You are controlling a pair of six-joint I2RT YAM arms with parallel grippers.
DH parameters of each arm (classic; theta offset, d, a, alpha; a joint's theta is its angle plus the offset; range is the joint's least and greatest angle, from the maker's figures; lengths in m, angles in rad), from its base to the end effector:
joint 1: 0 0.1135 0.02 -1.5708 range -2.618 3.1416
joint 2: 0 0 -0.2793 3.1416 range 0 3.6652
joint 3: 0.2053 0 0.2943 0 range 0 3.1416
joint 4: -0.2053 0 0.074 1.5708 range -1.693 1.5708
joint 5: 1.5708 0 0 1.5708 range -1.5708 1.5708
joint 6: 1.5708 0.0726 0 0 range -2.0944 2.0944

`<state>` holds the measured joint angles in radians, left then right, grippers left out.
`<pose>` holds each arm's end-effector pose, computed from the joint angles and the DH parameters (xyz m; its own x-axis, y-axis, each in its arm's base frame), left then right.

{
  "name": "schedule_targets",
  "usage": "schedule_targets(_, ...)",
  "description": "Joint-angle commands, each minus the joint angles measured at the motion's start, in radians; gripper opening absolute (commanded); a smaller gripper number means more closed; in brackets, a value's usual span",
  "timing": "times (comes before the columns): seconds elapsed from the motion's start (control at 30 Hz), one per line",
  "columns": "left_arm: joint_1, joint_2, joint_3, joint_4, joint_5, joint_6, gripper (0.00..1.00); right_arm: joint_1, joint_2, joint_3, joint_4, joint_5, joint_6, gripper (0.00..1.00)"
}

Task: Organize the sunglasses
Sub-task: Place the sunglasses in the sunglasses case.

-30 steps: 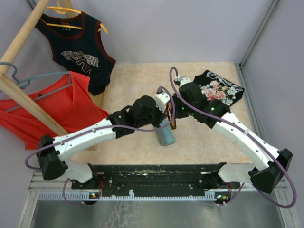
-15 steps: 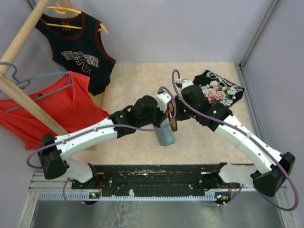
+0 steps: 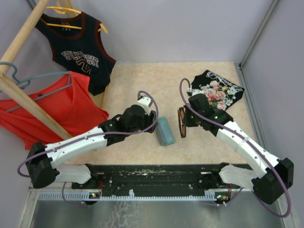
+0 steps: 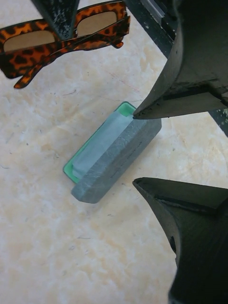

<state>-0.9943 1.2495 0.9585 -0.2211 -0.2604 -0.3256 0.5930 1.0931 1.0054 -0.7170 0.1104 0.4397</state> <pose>0.2068 -0.2838 0.2827 -0.4731 0.1606 -0.8663 0.5662 0.8087 -0.1593 0.2410 0.1527 0.2907 -0.7502 0.0046 -0.6612 -0.1909 0.9559 0.2233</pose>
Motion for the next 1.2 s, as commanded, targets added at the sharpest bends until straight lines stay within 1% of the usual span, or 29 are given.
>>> schedule_targets(0.0, 0.008, 0.045, -0.018, 0.039, -0.077, -0.244, 0.62, -0.042, -0.027, -0.052, 0.116, -0.061, 0.025, 0.00)
schedule_targets(0.07, 0.013, 0.053, -0.040, 0.055, -0.094, -0.312, 0.71, -0.059, -0.031, -0.078, 0.139, -0.091, 0.024, 0.00)
schedule_targets(0.17, 0.035, 0.037, -0.103, 0.122, -0.064, -0.370, 0.83, -0.070, -0.041, -0.097, 0.145, -0.105, 0.021, 0.00)
schedule_targets(0.27, 0.067, 0.001, -0.202, 0.223, -0.016, -0.404, 0.90, -0.076, -0.056, -0.108, 0.148, -0.114, 0.015, 0.00)
schedule_targets(0.37, 0.105, -0.027, -0.307, 0.353, 0.072, -0.438, 0.96, -0.079, -0.065, -0.112, 0.147, -0.120, 0.010, 0.00)
schedule_targets(0.5, 0.141, -0.036, -0.438, 0.549, 0.174, -0.522, 0.98, -0.081, -0.079, -0.118, 0.150, -0.132, 0.008, 0.00)
schedule_targets(0.7, 0.153, 0.001, -0.545, 0.790, 0.213, -0.603, 1.00, -0.081, -0.093, -0.127, 0.146, -0.138, -0.002, 0.00)
schedule_targets(0.93, 0.160, 0.078, -0.594, 0.934, 0.215, -0.676, 1.00, -0.081, -0.103, -0.126, 0.142, -0.143, -0.006, 0.00)
schedule_targets(1.17, 0.173, 0.178, -0.641, 1.139, 0.251, -0.733, 1.00, -0.081, -0.105, -0.125, 0.136, -0.148, -0.014, 0.00)
